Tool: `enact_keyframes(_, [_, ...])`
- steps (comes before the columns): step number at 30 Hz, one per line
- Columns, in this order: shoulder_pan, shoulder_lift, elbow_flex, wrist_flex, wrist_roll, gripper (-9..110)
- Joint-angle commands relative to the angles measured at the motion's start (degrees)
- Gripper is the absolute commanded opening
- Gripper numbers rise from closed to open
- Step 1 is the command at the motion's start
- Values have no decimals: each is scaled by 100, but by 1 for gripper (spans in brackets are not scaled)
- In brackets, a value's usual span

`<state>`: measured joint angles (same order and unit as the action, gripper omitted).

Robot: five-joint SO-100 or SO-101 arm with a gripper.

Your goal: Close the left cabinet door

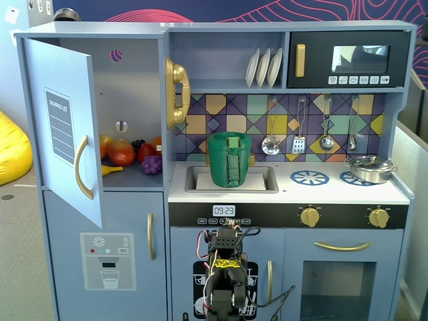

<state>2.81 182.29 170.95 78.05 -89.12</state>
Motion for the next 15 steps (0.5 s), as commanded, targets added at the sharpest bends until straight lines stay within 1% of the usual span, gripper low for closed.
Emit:
enact_keyframes(1, [97,-9,88,976,44,0])
enact_keyframes(11, [97,-9,88,976,44,0])
enact_keyframes(13, [-9,-9,88,976,26,0])
enact_keyframes(15, [-334,-18,88,967,-70,0])
